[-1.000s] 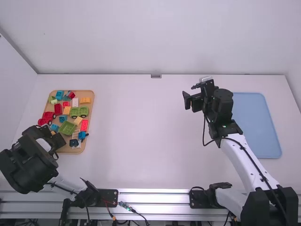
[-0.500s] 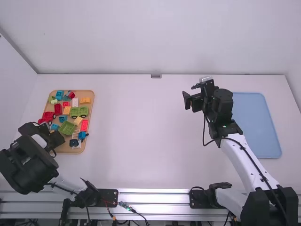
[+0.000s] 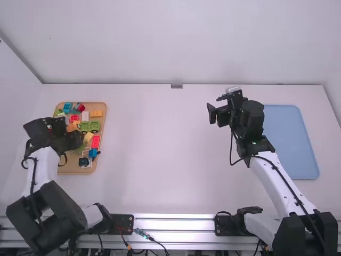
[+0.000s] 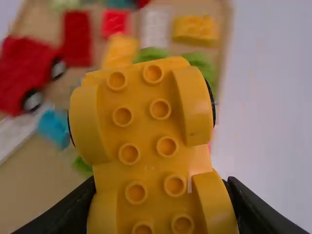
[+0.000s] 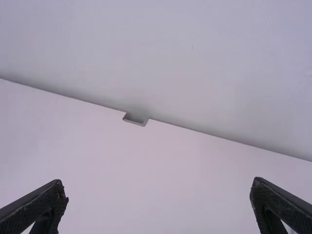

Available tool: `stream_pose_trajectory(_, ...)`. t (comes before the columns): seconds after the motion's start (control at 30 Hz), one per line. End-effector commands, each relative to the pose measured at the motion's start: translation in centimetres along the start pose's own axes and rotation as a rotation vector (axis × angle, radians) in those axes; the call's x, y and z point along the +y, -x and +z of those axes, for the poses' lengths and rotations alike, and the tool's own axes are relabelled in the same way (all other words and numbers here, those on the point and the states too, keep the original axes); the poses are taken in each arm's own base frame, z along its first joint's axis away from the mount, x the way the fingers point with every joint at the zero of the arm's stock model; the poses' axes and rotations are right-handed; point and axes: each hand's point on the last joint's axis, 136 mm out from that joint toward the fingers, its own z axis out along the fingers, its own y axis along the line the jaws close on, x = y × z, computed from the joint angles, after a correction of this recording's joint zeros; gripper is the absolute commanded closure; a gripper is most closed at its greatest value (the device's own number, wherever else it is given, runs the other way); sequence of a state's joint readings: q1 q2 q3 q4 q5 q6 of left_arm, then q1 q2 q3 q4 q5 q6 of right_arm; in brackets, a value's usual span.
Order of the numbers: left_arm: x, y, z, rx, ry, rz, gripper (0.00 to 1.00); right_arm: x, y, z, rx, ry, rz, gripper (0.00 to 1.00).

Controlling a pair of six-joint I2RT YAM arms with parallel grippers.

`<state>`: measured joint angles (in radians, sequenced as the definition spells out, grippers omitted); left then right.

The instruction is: Assemble lego blocks to make yellow taxi

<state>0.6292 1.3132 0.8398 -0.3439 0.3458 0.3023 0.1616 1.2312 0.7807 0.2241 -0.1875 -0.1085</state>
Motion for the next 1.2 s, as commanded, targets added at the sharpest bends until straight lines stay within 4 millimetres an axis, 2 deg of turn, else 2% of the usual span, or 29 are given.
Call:
stream_pose_trajectory(0.0,-5.1,2.4,-1.4,-0.081,-0.119,0.212,0.65,-0.1,1.2,-0.1,-0.023,-0.005,-0.033,0.01)
stream_pose_trajectory(0.03,-6.8,2.7,-1.6,-0.092,-0.149,0.284,0.65,-0.1,1.2,-0.1,-0.021,-0.005,-0.041,0.01)
stream_pose_trajectory(0.07,-7.1,2.7,-1.7,-0.094,-0.154,0.295,0.65,-0.1,1.2,-0.1,-0.020,-0.006,-0.043,0.01)
stream_pose_trajectory(0.17,-13.1,2.6,-2.2,-0.115,-0.267,0.496,0.64,-0.1,1.0,-0.1,-0.013,-0.004,-0.048,0.01)
stream_pose_trajectory(0.23,-15.5,2.1,-2.3,-0.114,-0.320,0.580,0.63,-0.1,0.9,-0.1,-0.009,-0.004,-0.048,0.00)
stream_pose_trajectory(0.27,-17.0,1.6,-2.4,-0.110,-0.352,0.635,0.62,-0.1,0.8,-0.1,-0.005,-0.004,-0.047,0.01)
stream_pose_trajectory(0.3,-18.7,0.7,-2.5,-0.099,-0.396,0.705,0.55,-0.1,0.7,-0.1,-0.002,-0.004,-0.046,0.01)
stream_pose_trajectory(0.37,-20.1,-0.1,-2.6,-0.089,-0.437,0.760,0.55,0.0,0.6,-0.1,0.002,-0.002,-0.046,0.01)
stream_pose_trajectory(0.4,-22.3,-1.6,-3.0,-0.083,-0.521,0.872,0.55,0.0,0.5,-0.1,0.006,-0.002,-0.044,0.01)
stream_pose_trajectory(0.43,-23.7,-2.7,-3.3,-0.085,-0.584,0.952,0.59,0.0,0.5,-0.1,0.007,-0.002,-0.044,0.01)
stream_pose_trajectory(0.53,-25.5,-4.4,-3.6,-0.098,-0.665,1.063,0.72,0.0,0.3,-0.1,0.013,-0.001,-0.044,0.01)
stream_pose_trajectory(0.57,-26.5,-5.5,-3.5,-0.104,-0.700,1.130,0.79,-0.1,0.2,-0.1,0.018,-0.007,-0.042,0.01)
stream_pose_trajectory(0.6,-26.8,-6.0,-3.3,-0.101,-0.709,1.149,0.80,-0.3,0.1,-0.1,0.022,-0.011,-0.040,0.01)
stream_pose_trajectory(0.7,-28.0,-7.2,-2.6,-0.095,-0.740,1.172,0.78,-1.1,-0.1,-0.3,0.031,-0.028,-0.025,0.01)
stream_pose_trajectory(0.8,-28.9,-8.6,-1.5,-0.070,-0.763,1.207,0.66,-2.0,-0.7,-0.9,0.058,-0.045,-0.007,0.01)
stream_pose_trajectory(0.87,-29.3,-9.3,-0.6,-0.046,-0.765,1.223,0.66,-2.5,-1.1,-1.2,0.073,-0.058,0.002,0.01)
stream_pose_trajectory(0.97,-30.1,-10.3,1.1,-0.019,-0.771,1.251,0.72,-3.1,-1.7,-1.8,0.099,-0.073,0.016,0.01)
stream_pose_trajectory(1.17,-31.0,-12.6,4.3,0.057,-0.847,1.315,0.75,-3.1,-2.6,-2.0,0.135,-0.073,0.026,0.01)
